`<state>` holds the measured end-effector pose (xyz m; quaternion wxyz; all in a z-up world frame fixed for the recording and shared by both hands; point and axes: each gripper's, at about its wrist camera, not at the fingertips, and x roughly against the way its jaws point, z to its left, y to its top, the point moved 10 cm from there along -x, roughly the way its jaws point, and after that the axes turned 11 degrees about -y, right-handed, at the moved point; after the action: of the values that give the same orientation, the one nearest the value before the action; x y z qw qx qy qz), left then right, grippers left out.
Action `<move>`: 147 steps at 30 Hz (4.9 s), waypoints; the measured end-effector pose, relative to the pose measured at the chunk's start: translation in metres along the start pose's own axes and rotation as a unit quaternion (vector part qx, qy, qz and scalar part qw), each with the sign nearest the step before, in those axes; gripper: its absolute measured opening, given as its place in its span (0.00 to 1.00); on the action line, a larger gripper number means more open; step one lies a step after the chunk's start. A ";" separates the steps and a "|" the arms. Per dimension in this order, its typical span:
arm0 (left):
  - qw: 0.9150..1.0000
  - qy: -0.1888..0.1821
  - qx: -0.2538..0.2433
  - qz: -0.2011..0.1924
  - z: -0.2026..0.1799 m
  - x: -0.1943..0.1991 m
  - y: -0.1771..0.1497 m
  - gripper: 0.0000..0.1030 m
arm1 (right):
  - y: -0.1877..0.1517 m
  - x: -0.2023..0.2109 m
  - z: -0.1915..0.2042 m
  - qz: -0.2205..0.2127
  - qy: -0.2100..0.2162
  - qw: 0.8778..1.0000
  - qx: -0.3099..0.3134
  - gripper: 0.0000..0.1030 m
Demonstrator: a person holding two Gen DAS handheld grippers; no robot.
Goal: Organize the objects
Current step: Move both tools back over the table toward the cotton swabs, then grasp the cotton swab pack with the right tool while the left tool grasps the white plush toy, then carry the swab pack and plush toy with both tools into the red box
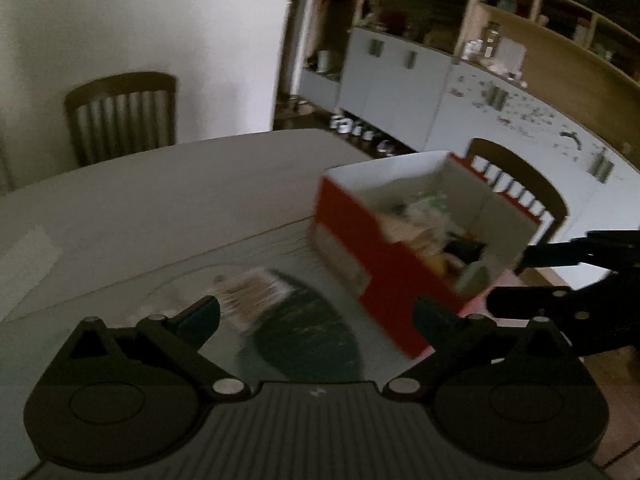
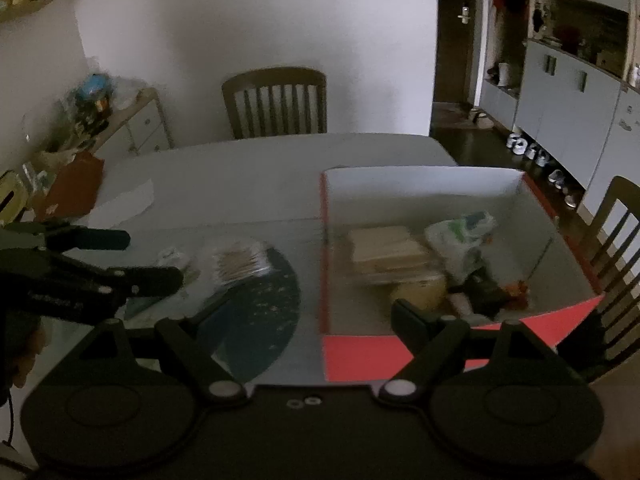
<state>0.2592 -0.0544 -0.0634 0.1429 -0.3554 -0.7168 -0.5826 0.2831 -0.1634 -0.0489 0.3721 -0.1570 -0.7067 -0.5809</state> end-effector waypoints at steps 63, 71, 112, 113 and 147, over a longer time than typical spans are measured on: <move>0.996 0.061 -0.051 0.050 0.163 -0.081 -0.052 0.79 | 0.010 -0.206 0.136 0.104 0.025 0.987 0.117 0.83; 0.995 0.050 -0.065 0.061 0.154 -0.081 -0.050 0.55 | 0.010 -0.199 0.137 0.104 0.021 0.988 0.110 0.68; 0.999 0.010 -0.051 -0.008 0.010 0.032 -0.011 0.53 | 0.007 -0.008 0.031 0.019 0.013 1.000 -0.012 0.68; 0.999 0.009 -0.052 -0.009 0.006 0.032 -0.010 0.53 | 0.007 -0.006 0.026 0.017 0.012 1.000 -0.014 0.68; 0.993 -0.022 -0.118 0.012 -0.132 -0.086 0.038 0.53 | 0.009 -0.018 -0.163 -0.007 -0.047 0.998 -0.052 0.68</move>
<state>0.3182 -0.2048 -0.0519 0.0909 -0.3913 -0.6414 -0.6536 0.3570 -0.3097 -0.0471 0.3257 -0.1983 -0.6931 -0.6117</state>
